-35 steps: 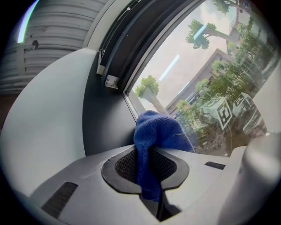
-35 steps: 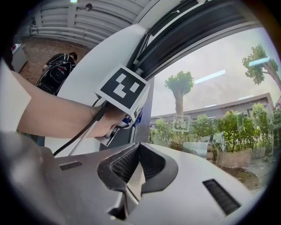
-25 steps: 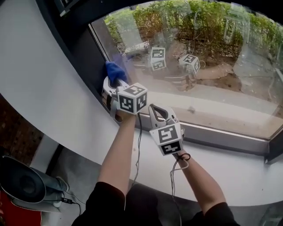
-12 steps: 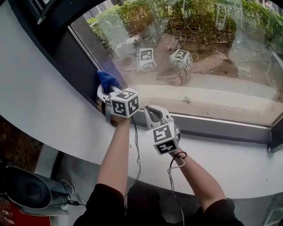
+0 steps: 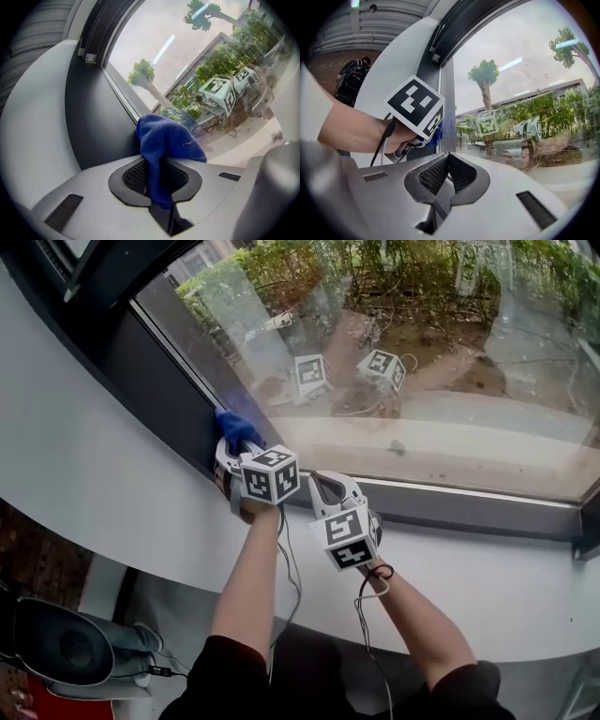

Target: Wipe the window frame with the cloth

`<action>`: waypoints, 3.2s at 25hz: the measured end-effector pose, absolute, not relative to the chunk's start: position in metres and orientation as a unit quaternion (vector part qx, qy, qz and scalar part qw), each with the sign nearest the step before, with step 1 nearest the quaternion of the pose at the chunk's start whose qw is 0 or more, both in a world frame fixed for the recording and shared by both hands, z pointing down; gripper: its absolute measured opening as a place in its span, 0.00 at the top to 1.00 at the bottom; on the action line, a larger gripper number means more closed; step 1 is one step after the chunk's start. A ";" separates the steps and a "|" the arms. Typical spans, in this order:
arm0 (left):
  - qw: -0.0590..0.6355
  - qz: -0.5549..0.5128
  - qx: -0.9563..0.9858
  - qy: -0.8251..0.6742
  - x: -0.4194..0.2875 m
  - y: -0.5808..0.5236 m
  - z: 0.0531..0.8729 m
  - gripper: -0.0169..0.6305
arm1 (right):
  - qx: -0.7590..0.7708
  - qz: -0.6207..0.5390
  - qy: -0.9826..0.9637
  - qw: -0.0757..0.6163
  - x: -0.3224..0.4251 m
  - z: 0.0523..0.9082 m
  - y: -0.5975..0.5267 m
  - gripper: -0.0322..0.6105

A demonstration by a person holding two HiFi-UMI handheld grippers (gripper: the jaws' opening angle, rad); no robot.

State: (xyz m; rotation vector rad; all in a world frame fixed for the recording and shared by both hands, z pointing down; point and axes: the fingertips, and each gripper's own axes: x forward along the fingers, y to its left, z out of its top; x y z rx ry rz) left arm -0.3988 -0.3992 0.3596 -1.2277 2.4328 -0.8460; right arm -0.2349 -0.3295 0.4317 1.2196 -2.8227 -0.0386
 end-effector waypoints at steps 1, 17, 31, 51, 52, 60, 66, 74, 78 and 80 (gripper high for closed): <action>0.140 -0.297 -0.427 0.843 -0.398 -0.399 0.364 0.88 | 0.397 -0.012 -0.917 0.033 -0.233 0.433 -0.328 0.94; 0.125 -0.403 -0.445 0.790 -0.401 -0.407 0.427 0.88 | 0.391 -0.008 -0.919 0.044 -0.224 0.455 -0.318 0.94; 0.072 -0.473 -0.482 0.735 -0.398 -0.412 0.487 0.88 | 0.398 -0.004 -0.916 0.040 -0.212 0.457 -0.312 0.94; 0.080 -0.522 -0.466 0.710 -0.397 -0.414 0.526 0.88 | 0.391 0.041 -0.915 0.091 -0.236 0.500 -0.318 0.94; 0.079 -0.522 -0.467 0.709 -0.397 -0.415 0.527 0.88 | 0.391 0.043 -0.915 0.093 -0.237 0.502 -0.318 0.94; 0.073 -0.533 -0.478 0.694 -0.395 -0.416 0.536 0.89 | 0.391 0.047 -0.913 0.104 -0.241 0.512 -0.315 0.94; 0.084 -0.558 -0.499 0.658 -0.379 -0.413 0.542 0.89 | 0.397 0.050 -0.910 0.107 -0.235 0.510 -0.309 0.94; 0.106 -0.565 -0.530 0.624 -0.350 -0.400 0.547 0.89 | 0.417 0.056 -0.901 0.110 -0.214 0.514 -0.286 0.94; 0.122 -0.566 -0.547 0.604 -0.324 -0.395 0.549 0.89 | 0.431 0.054 -0.894 0.114 -0.191 0.515 -0.273 0.94; 0.127 -0.567 -0.558 0.592 -0.311 -0.391 0.551 0.89 | 0.436 0.047 -0.891 0.118 -0.183 0.514 -0.268 0.94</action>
